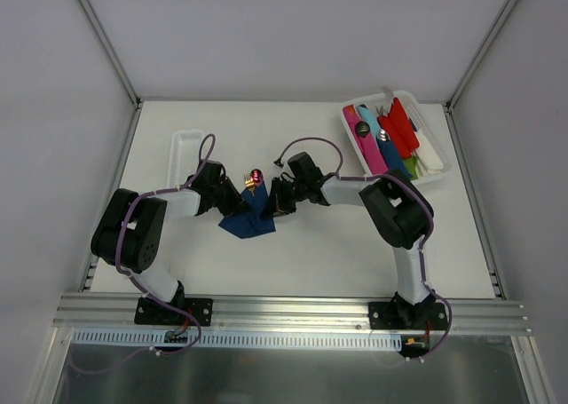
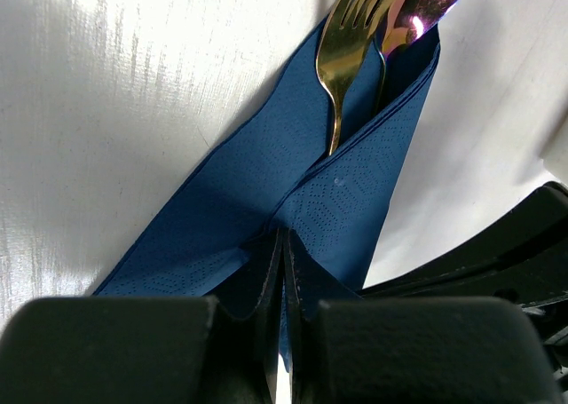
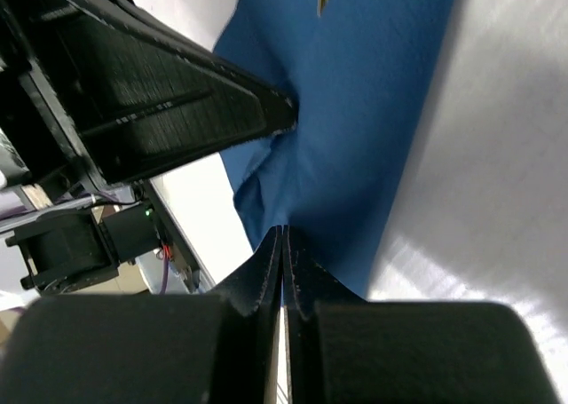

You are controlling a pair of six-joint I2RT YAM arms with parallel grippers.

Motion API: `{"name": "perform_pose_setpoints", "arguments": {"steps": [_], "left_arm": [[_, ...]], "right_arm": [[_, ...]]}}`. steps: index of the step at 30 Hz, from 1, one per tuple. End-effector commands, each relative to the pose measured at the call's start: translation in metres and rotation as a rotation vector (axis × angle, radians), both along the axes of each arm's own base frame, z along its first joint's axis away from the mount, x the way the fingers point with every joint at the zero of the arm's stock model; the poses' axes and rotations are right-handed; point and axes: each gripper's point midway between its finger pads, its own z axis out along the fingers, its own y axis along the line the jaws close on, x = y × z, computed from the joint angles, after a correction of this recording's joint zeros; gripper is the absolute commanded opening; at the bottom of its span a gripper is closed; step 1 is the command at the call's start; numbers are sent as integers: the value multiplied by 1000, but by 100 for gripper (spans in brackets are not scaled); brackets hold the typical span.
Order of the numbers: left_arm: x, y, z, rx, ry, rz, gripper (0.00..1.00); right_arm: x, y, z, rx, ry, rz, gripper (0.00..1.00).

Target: Place the utensils on the paper napkin and roll it up

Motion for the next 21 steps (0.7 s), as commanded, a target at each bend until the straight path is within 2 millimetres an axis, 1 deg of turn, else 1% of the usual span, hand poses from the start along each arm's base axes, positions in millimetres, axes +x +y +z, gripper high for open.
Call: {"name": "perform_pose_setpoints", "arguments": {"steps": [1, 8, 11, 13, 16, 19, 20, 21], "left_arm": [[-6, 6, -11, 31, 40, 0, 2], [-7, 7, -12, 33, 40, -1, 2], [-8, 7, -13, 36, 42, -2, 2], [-7, 7, -12, 34, 37, -3, 2], [-5, 7, -8, 34, 23, -5, 2], [-4, 6, -4, 29, 10, -12, 5], [-3, 6, 0, 26, -4, -16, 6], [-3, 5, 3, 21, -12, -20, 9]], "right_arm": [[21, 18, 19, 47, -118, -5, 1], [28, 27, 13, 33, -136, -7, 2], [30, 27, 2, 3, -123, -13, 2], [28, 27, -7, -13, -97, -15, 2], [28, 26, -17, -44, -89, -20, 2], [27, 26, -21, -67, -87, -24, 2], [27, 25, -25, -82, -85, -27, 2], [29, 27, -24, -83, -86, -28, 1]]}}
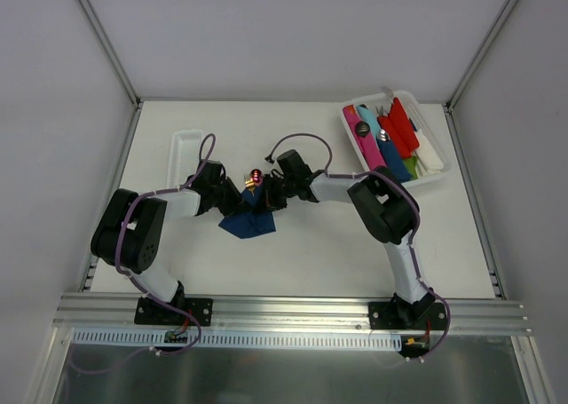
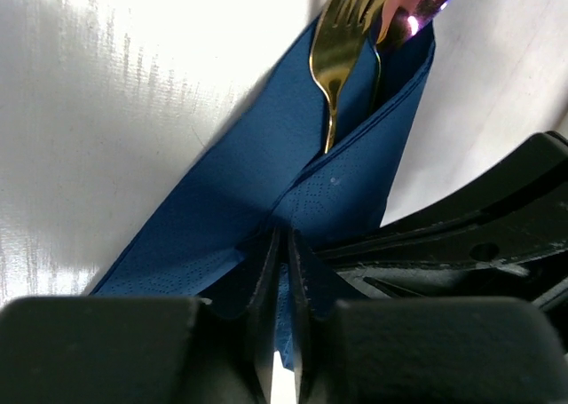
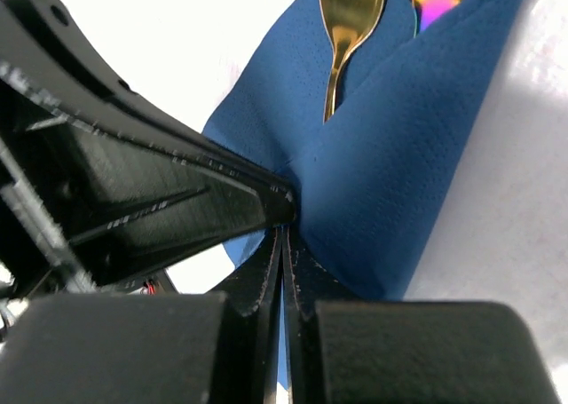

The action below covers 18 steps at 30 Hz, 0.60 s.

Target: Place the utensils on the paper napkin and roll it up

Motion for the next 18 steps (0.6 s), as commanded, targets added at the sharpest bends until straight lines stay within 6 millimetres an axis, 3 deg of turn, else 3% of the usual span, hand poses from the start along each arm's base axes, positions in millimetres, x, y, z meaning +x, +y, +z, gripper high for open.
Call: {"name": "perform_pose_setpoints", "arguments": {"steps": [1, 8, 15, 18], "left_arm": [[-3, 6, 5, 20, -19, -16, 11], [8, 11, 65, 14, -228, 7, 24], [-5, 2, 83, -67, -265, -11, 22], [-15, 3, 77, -76, -250, -5, 20]], "right_arm": [[4, -1, -12, -70, -11, -14, 1], [3, -8, -28, -135, 21, -45, 0], [0, -12, -39, -159, 90, -94, 0], [-1, -9, -39, -153, 120, -107, 0]]}}
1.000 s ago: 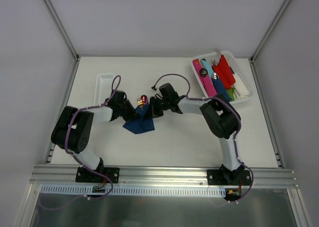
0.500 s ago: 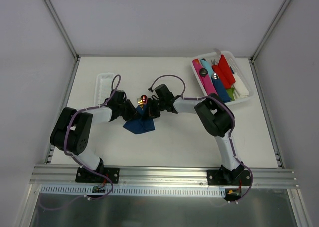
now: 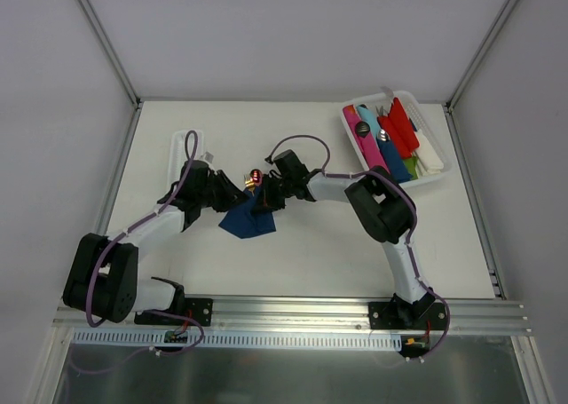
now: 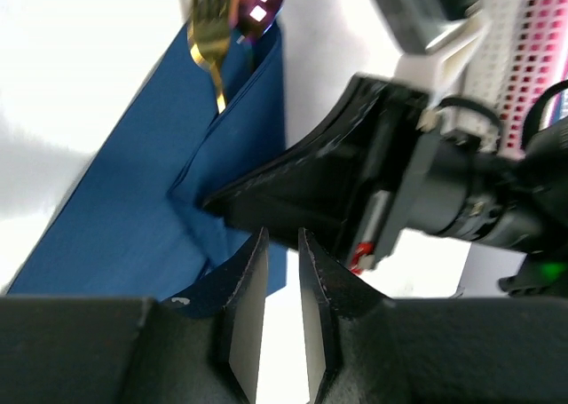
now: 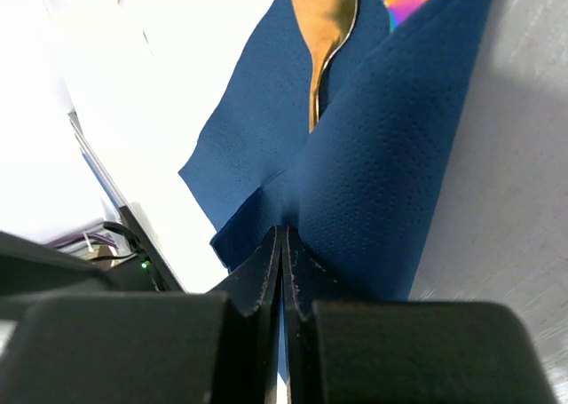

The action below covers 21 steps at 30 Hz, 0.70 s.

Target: Place the utensils on the paper napkin and roll it up

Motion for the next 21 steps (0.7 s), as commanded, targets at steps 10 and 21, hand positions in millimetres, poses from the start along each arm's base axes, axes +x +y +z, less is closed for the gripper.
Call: {"name": "perform_pose_setpoints", "arguments": {"steps": [10, 21], "left_arm": [[-6, -16, -15, -1, 42, -36, 20], [-13, -15, -56, 39, 204, -3, 4]], "right_arm": [[-4, -15, -36, -118, 81, -53, 3], [-4, -22, -41, -156, 89, -69, 7]]}}
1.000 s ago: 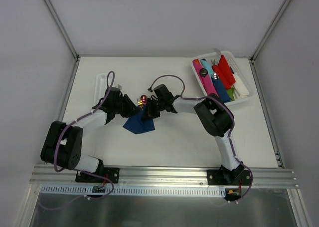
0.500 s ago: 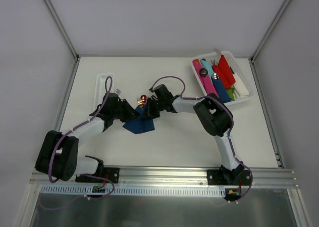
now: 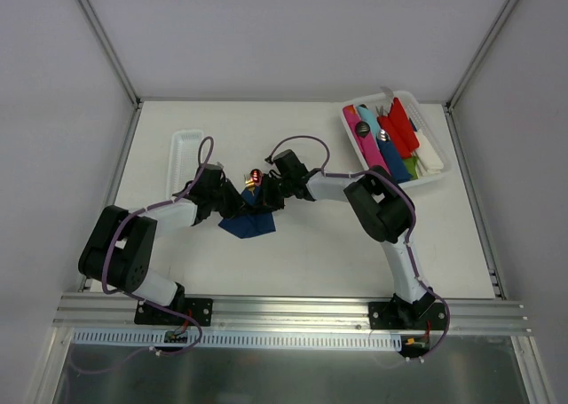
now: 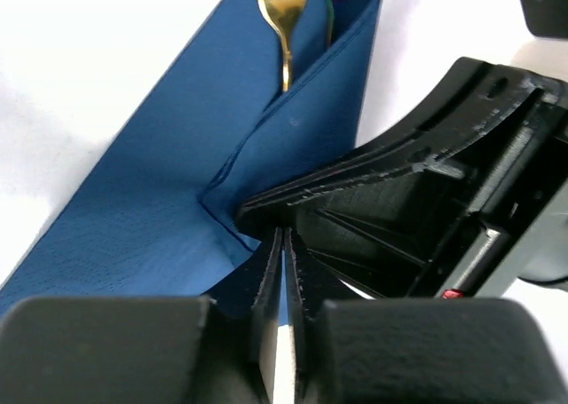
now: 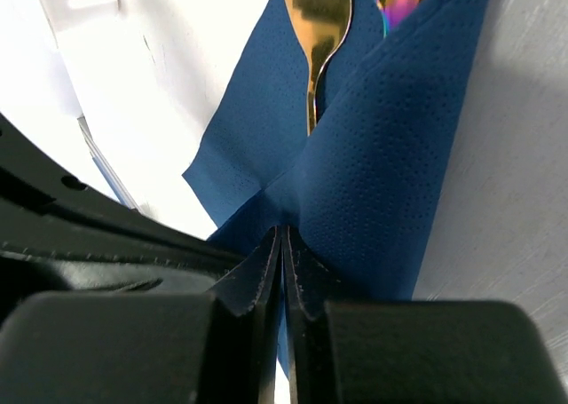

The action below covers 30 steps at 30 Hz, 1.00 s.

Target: Place the utensils on the paper napkin and roll it up

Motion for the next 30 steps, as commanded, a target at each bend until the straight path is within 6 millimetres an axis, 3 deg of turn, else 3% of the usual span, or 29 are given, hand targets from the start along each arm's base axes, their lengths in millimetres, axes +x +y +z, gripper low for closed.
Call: {"name": "perform_pose_setpoints", "arguments": {"steps": [1, 9, 16, 19, 26, 30], "left_arm": [[-5, 2, -6, 18, 41, 22, 3], [-23, 16, -28, 88, 133, 29, 0], [-26, 22, -27, 118, 138, 29, 0], [-25, 17, -17, 92, 109, -1, 0], [-7, -7, 36, 0, -87, -91, 4], [-9, -14, 35, -16, -81, -97, 4]], "right_arm": [[-3, -26, -42, -166, 57, -54, 7], [6, -40, -42, -193, 51, -108, 7], [11, -70, -52, -260, 82, -221, 6], [9, -80, -55, -276, 110, -260, 6], [-3, -83, -63, -257, 228, -384, 6], [-8, -79, -69, -257, 286, -421, 6]]}}
